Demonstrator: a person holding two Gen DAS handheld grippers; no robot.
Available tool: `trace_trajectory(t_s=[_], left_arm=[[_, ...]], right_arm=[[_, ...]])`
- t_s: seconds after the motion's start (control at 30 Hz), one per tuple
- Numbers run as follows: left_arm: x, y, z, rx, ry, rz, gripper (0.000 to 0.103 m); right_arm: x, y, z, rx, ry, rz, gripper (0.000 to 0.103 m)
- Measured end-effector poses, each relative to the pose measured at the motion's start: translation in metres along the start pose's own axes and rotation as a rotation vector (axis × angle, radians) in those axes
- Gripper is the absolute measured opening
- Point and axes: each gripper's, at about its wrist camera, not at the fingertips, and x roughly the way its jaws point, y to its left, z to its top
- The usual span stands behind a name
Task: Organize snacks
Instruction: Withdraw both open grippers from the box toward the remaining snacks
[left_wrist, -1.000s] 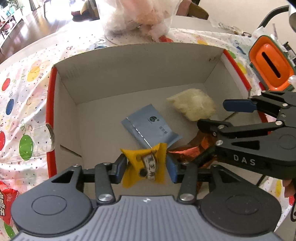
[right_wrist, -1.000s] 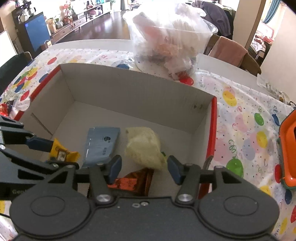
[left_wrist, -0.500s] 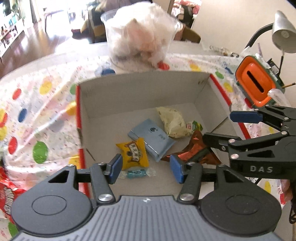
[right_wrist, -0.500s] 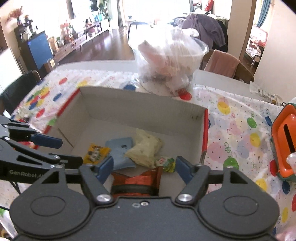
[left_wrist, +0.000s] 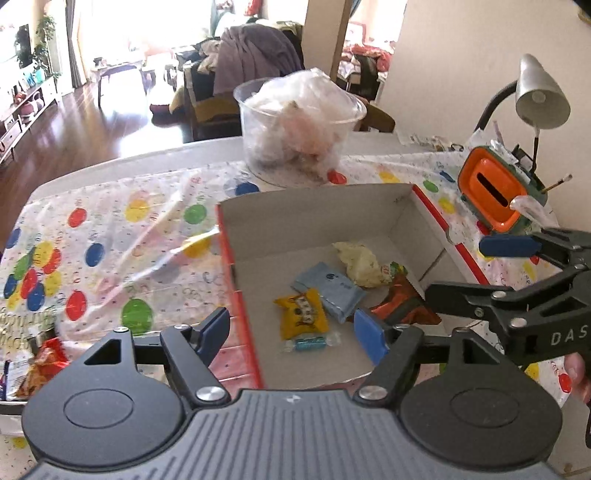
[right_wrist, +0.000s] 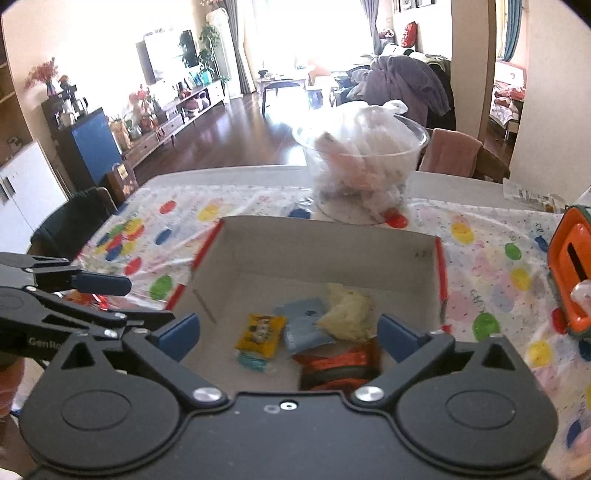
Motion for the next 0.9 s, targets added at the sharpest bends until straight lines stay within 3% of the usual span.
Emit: trace_trajectory(t_s=[0.17,0.63,0.9], left_arm=[[-0.019,0.026,-0.01,-0.016,-0.024,0.008,0.082],[-0.06,0.12,-0.053,-0.038,-0.05,0.069,0.083],[-0.073,0.19,-0.078,-0.076,-0.021,0.089,0.083]], right_arm=[[-0.004,0.028,-0.006,0.017,-0.003,0.007,0.103],[0.015,0.135,-0.019,-0.02,-0.007,0.005,0.103],[0.043,0.189,-0.02,-0.089,0.039,0.066,0.103]])
